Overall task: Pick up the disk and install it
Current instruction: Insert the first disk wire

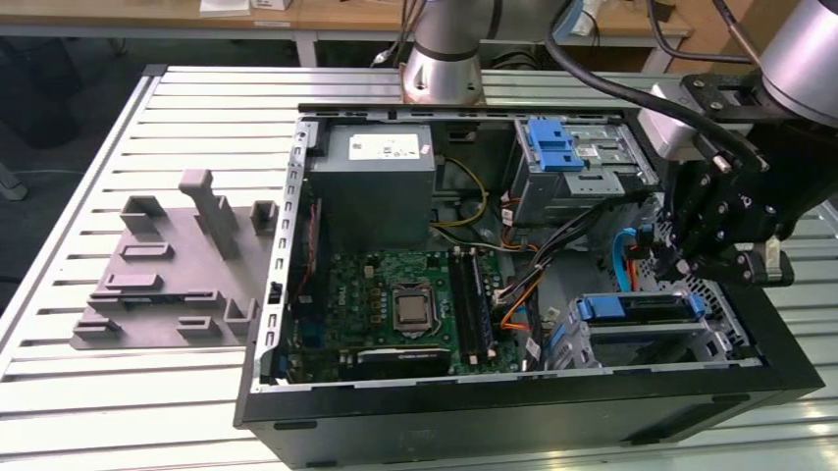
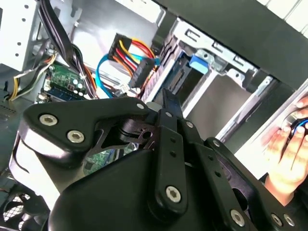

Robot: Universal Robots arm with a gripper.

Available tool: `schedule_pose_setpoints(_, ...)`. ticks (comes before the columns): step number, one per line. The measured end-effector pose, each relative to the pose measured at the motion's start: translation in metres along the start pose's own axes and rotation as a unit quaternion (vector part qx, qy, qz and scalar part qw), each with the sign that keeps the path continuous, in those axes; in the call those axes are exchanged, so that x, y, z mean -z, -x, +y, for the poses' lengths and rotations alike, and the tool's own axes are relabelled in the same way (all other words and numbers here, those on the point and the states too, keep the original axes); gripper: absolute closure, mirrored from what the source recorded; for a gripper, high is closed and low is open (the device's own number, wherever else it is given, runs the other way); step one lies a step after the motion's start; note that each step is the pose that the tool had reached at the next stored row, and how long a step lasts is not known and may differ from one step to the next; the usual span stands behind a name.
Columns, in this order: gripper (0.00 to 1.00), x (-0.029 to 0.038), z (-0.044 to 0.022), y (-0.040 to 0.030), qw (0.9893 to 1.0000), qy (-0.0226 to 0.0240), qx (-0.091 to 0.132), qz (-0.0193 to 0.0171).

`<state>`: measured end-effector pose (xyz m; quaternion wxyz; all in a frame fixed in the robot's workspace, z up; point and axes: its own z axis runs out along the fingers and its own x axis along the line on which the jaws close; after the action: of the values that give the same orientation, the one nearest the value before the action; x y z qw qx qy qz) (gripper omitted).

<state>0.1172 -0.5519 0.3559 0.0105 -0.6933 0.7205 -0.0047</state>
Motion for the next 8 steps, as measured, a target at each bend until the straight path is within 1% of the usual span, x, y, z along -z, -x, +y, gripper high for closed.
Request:
schedule_pose_setpoints(4,0.89,0.0017,-0.0012,0.0051,1.0,-0.0015,0.0,0.0)
schedule_pose_setpoints(8,0.89,0.0067,-0.0018,0.0104,1.0,-0.0052,-0.001,-0.0002)
